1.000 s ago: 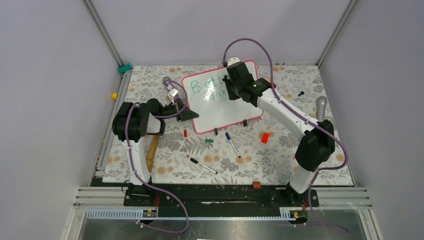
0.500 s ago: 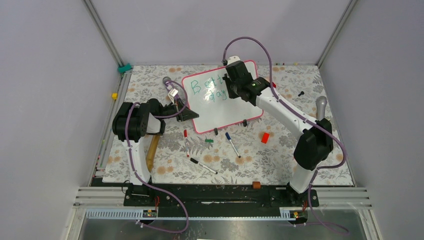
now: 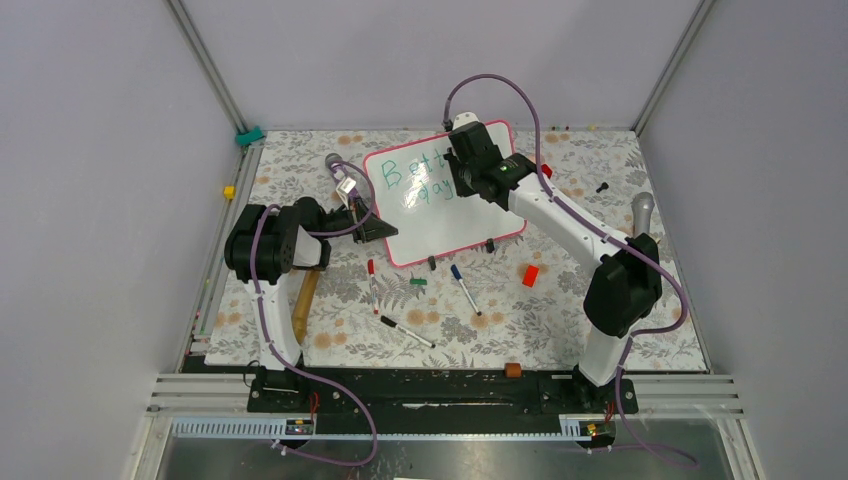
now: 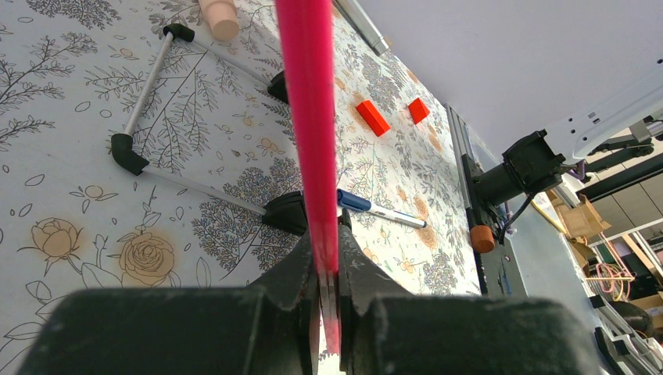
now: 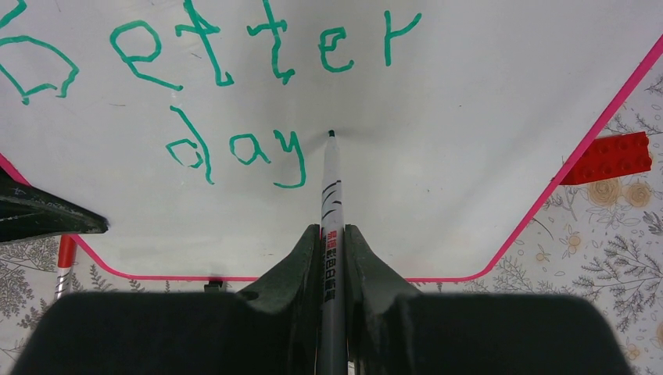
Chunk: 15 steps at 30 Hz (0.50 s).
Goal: Write a sentence on the whiteboard
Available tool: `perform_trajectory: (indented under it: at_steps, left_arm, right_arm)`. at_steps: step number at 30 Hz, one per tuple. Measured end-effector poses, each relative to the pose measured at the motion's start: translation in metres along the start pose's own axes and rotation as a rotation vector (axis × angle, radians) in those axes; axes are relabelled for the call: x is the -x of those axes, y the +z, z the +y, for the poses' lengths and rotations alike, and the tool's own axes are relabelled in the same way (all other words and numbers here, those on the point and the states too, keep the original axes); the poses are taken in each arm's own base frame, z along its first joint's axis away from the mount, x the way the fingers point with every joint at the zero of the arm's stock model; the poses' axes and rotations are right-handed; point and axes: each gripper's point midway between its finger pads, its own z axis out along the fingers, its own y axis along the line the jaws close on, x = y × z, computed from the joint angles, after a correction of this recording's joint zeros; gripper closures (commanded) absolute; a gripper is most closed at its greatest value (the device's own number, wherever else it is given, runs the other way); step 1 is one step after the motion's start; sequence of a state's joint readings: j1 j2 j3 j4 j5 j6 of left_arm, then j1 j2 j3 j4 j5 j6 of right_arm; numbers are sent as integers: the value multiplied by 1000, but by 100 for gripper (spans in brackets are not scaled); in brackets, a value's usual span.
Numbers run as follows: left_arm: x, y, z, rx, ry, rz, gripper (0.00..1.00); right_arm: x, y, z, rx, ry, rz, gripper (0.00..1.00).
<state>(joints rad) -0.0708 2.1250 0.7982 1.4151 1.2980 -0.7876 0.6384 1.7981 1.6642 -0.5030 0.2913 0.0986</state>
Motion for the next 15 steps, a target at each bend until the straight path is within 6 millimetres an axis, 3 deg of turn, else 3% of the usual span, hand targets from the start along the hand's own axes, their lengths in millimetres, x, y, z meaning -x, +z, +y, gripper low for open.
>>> perform_trajectory:
  at_steps: [15]
  left_arm:
    - [0,0,0,0,0,0,100]
  right_arm:
    - [1,0,8,48,-6,-1,100]
